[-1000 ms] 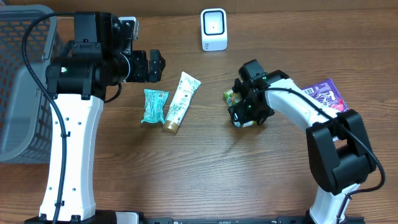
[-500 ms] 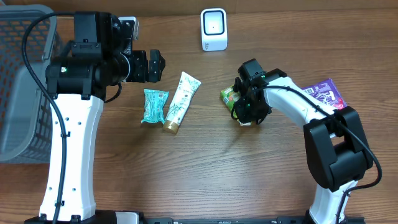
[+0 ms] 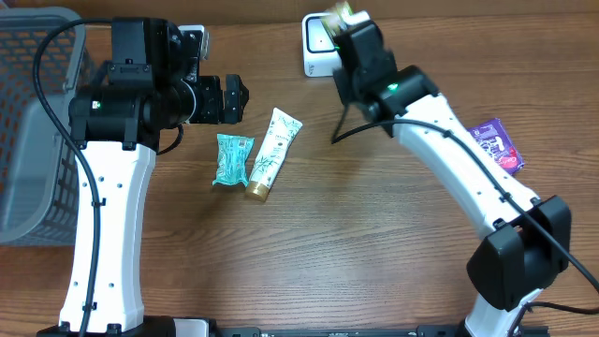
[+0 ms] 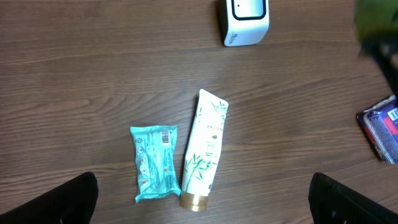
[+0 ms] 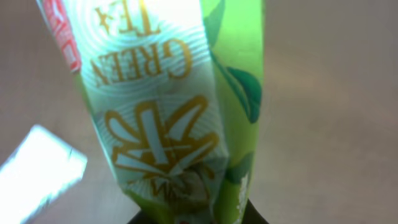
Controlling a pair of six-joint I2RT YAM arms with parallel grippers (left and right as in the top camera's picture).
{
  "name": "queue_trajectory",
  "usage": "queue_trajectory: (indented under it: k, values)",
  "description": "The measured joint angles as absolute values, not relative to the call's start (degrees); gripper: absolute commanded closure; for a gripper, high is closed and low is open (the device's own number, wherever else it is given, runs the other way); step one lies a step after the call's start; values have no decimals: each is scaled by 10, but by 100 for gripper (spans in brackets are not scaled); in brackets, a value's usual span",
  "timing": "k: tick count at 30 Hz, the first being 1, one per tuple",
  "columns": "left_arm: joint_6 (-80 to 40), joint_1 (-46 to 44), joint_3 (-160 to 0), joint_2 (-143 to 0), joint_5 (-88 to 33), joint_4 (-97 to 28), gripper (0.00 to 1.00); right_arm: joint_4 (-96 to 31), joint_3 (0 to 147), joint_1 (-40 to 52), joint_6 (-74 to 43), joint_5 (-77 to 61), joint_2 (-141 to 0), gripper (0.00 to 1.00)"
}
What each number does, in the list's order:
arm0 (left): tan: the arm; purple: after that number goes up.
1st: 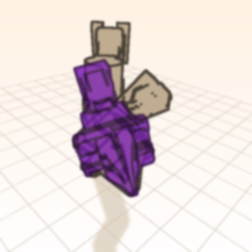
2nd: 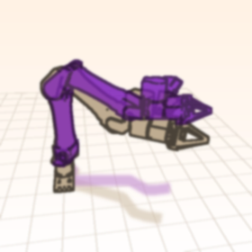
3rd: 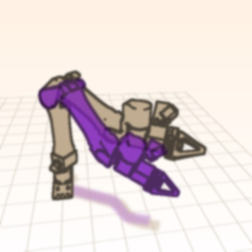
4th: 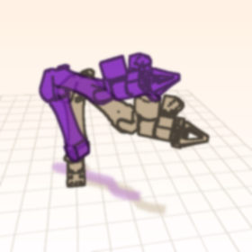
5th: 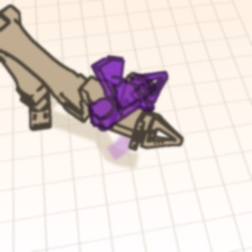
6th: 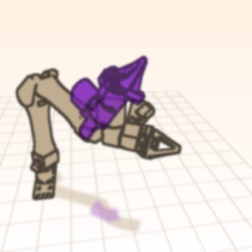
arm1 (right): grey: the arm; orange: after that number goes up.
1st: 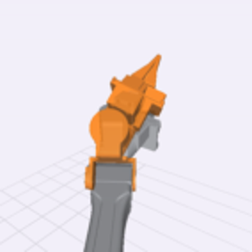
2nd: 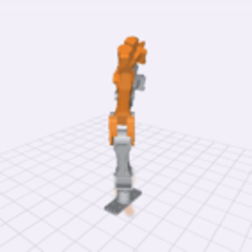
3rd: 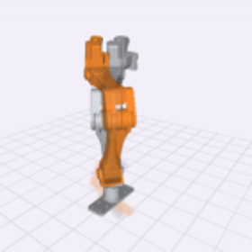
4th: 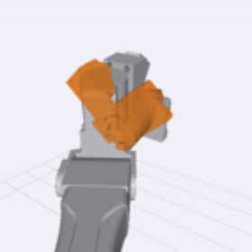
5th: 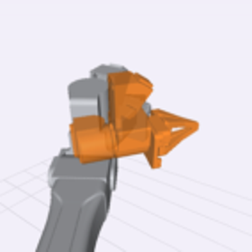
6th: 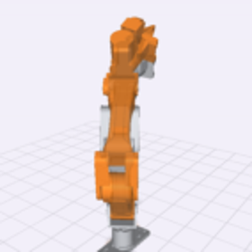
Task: Scan the item barcode
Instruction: 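Raise the yellow pouch in front of the scanner with the right gripper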
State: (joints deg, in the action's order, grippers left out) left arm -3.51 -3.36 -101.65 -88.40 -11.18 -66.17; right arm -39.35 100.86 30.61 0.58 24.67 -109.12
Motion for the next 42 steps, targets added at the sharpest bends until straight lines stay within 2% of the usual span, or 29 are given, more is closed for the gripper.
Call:
queue_trajectory:
  k: [6,11,14,22,25,37,42]
  values:
    - [-35,-34,-1016,-884,-112,-662,0,-172,1008,329,124,356,-1097,96]
    - [-35,-34,-1016,-884,-112,-662,0,10,1013,301,231,404,-1154,96]
    - [-35,-34,-1016,-884,-112,-662,0,75,1013,286,291,411,-1205,96]
    - [-35,-34,-1016,-884,-112,-662,0,169,1013,279,543,406,-1359,96]
    - [-35,-34,-1016,-884,-112,-662,0,170,1012,279,590,406,-1389,96]
    - [-35,-34,-1016,-884,-112,-662,0,180,1012,277,627,392,-1394,96]
    - [-35,-34,-1016,-884,-112,-662,0,223,1012,257,631,359,-1394,96]
